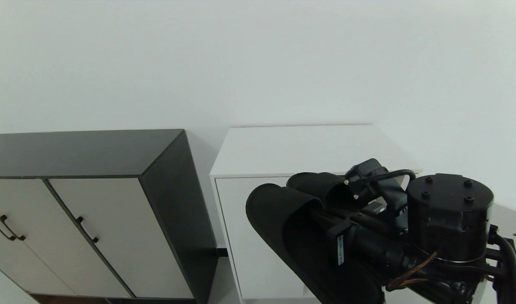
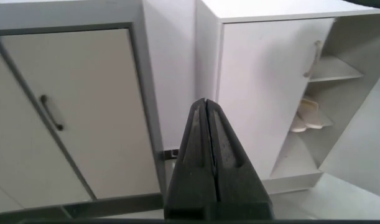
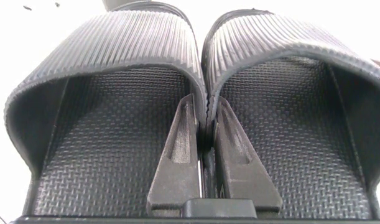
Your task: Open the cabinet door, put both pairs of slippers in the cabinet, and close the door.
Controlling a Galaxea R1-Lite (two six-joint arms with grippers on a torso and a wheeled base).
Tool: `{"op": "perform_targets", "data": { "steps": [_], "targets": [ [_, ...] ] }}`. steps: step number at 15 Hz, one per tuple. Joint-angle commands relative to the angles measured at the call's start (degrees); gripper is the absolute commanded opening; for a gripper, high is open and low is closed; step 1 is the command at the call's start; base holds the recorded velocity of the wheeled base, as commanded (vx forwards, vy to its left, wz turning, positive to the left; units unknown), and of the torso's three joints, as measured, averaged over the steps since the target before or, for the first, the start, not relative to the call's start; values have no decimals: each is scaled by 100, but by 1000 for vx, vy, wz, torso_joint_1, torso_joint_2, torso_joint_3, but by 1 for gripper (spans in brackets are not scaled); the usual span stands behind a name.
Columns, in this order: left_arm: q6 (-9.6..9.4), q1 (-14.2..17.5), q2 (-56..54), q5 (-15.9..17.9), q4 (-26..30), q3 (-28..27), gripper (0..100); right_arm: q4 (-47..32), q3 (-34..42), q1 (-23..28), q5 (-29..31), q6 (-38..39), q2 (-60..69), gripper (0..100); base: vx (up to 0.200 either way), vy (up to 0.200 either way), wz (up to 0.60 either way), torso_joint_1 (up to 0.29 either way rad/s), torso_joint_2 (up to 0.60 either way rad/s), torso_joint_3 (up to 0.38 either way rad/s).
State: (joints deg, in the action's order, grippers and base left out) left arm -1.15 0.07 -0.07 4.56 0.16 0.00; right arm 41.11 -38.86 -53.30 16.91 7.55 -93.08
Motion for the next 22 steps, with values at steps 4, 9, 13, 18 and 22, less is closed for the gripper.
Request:
{"op": "perform_targets", "data": {
  "steps": [4, 9, 13, 18, 22],
  "targets": [
    [0, 1, 7, 1, -7, 0, 0, 3, 2, -5, -3, 1, -18, 0, 0, -200, 0, 2, 6, 4],
    [0, 1, 7, 1, -7, 0, 0, 3, 19, -5, -3, 1, -18, 0, 0, -200, 0, 1, 2, 0],
    [9, 1, 7, 1, -7, 0, 0, 3, 19, 39, -3, 1, -26, 0, 0, -50, 0, 1, 2, 1],
    [0, 1, 7, 1, -7, 0, 0, 3, 46, 39, -3, 1, -18, 0, 0, 0, 0, 0, 0, 0],
    [0, 1, 7, 1, -7, 0, 0, 3, 46, 39, -3, 1, -18, 0, 0, 0, 0, 0, 0, 0]
  ]
}}
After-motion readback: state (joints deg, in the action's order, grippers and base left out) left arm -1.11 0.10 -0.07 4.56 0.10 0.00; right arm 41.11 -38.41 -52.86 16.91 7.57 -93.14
